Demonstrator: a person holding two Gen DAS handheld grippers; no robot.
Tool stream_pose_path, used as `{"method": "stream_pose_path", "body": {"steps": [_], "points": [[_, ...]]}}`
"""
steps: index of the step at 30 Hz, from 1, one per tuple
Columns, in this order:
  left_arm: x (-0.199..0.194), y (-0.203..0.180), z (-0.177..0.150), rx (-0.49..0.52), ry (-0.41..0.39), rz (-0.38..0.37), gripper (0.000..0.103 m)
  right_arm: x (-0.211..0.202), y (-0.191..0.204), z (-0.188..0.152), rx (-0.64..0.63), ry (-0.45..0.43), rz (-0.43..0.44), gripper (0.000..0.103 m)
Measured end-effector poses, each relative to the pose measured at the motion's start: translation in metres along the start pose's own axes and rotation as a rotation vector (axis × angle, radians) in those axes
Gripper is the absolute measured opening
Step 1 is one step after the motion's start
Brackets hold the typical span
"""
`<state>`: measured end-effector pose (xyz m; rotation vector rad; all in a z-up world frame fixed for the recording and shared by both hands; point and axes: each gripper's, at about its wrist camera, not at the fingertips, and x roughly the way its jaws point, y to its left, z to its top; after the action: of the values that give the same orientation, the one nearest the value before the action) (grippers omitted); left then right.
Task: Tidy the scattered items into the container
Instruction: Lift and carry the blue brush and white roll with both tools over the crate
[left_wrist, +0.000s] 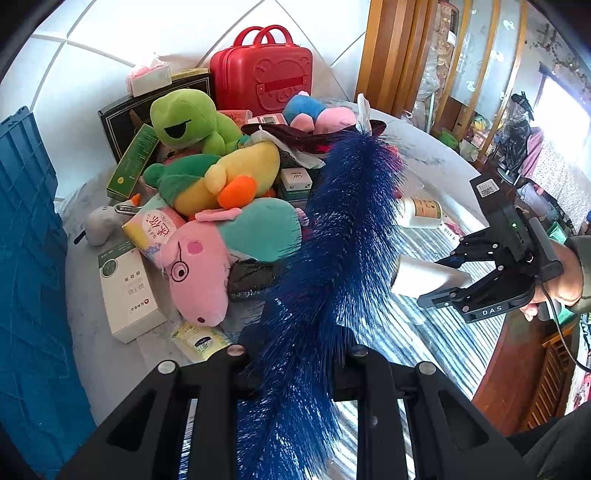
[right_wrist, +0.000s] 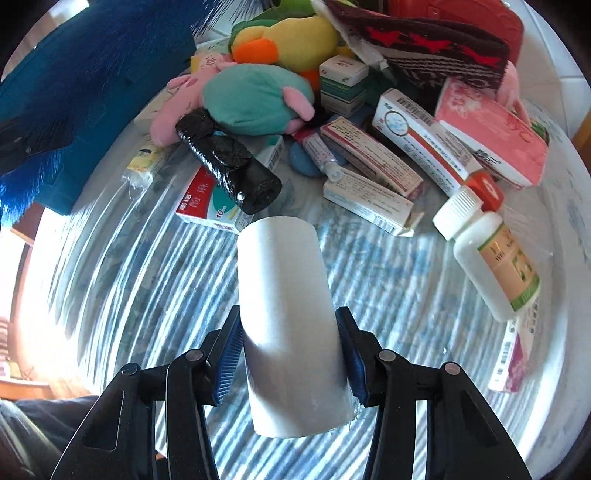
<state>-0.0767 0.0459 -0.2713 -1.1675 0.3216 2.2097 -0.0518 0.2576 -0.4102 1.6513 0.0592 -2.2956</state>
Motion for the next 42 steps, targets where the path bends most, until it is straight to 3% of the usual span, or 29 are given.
{"method": "stream_pose_path", "body": {"steps": [5,16,33,42], "points": [[-0.011,-0.007,0.010,0.002,-0.003,0.013,0.021,-0.030,-0.020,-0.006,0.094,-0.021,-0.049,0.048],[-0.043,-0.025,0.039,0.005,-0.046,0.012,0.021,-0.106,-0.014,0.004,0.223,-0.109,-0.144,0.048],[-0.139,-0.019,0.090,0.000,-0.196,0.080,0.021,-0.215,-0.005,0.026,0.280,-0.293,-0.219,0.048],[-0.189,-0.011,0.100,-0.029,-0.199,0.121,0.021,-0.257,0.030,0.048,0.254,-0.390,-0.209,0.048]]}}
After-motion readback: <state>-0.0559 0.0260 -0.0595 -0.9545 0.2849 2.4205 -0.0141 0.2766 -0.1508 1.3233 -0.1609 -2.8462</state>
